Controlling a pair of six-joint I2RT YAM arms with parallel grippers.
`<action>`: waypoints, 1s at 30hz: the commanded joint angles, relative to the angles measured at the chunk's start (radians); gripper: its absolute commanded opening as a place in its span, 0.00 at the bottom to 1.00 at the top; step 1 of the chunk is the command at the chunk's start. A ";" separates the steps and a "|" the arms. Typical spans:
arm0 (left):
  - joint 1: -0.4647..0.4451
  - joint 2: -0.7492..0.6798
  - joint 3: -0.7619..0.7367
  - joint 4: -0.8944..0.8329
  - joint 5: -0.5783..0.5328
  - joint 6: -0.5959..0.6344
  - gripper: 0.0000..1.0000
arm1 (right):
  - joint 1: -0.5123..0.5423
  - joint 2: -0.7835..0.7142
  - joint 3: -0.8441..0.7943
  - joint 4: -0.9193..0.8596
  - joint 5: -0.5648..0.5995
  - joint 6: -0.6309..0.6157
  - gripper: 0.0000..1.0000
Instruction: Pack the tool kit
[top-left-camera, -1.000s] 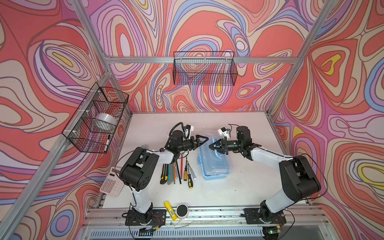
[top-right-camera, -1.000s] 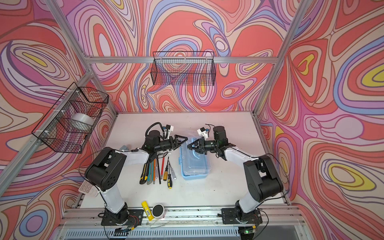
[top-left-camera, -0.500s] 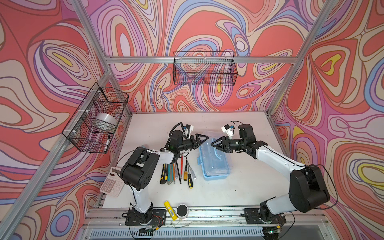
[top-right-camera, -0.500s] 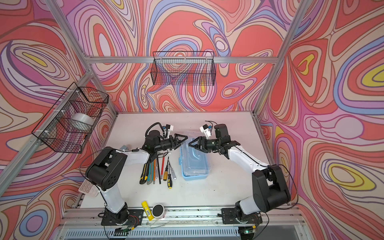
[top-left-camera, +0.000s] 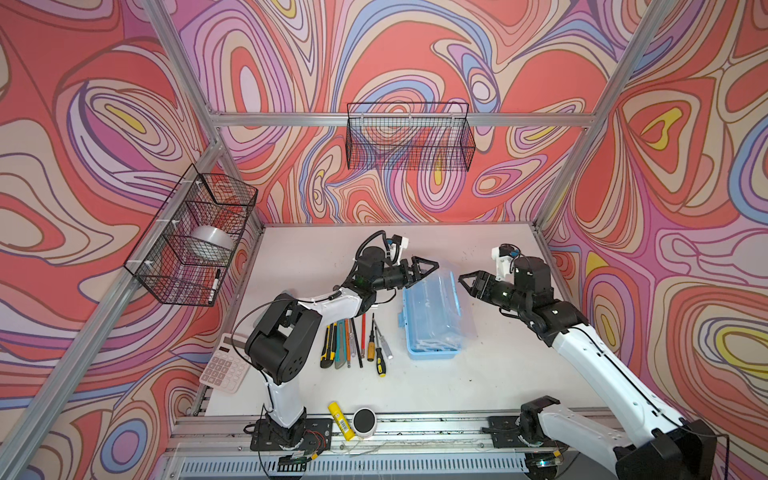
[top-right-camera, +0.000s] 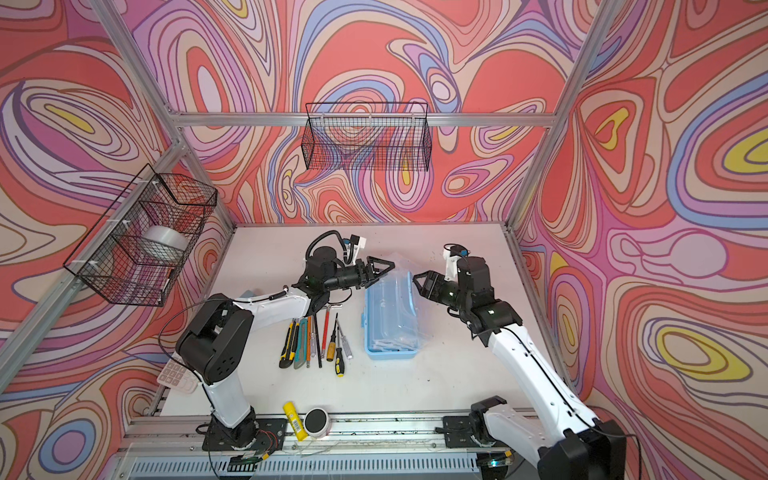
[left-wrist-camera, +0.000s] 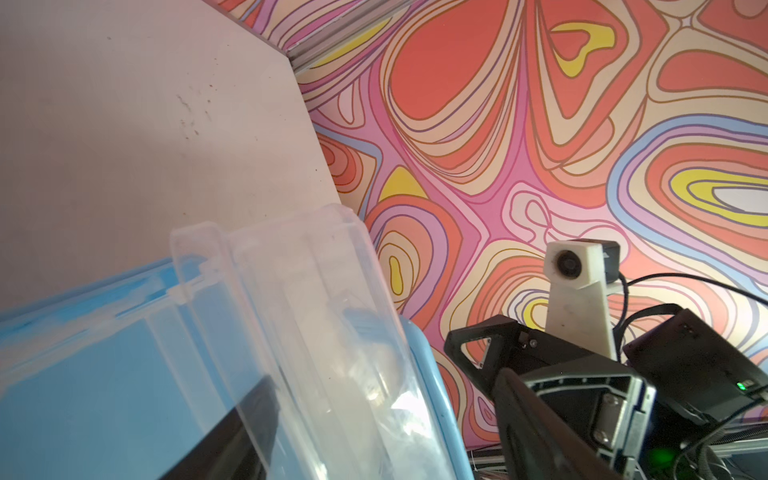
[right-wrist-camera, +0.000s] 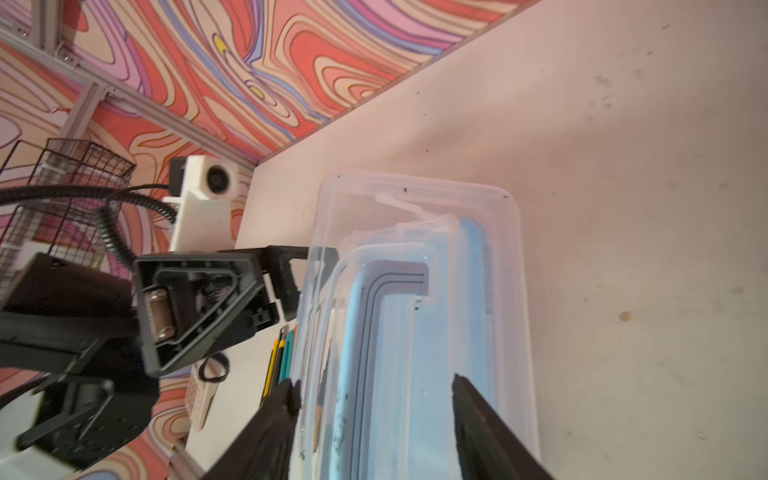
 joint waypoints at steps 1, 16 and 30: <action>-0.038 0.017 0.115 -0.095 -0.007 0.052 0.81 | -0.012 -0.045 -0.030 -0.072 0.157 -0.013 0.61; -0.105 0.107 0.389 -0.337 -0.019 0.179 0.82 | -0.015 -0.254 0.027 -0.244 0.443 -0.038 0.60; -0.092 -0.375 0.062 -0.919 -0.741 0.567 1.00 | 0.132 -0.038 -0.025 -0.059 0.329 -0.029 0.49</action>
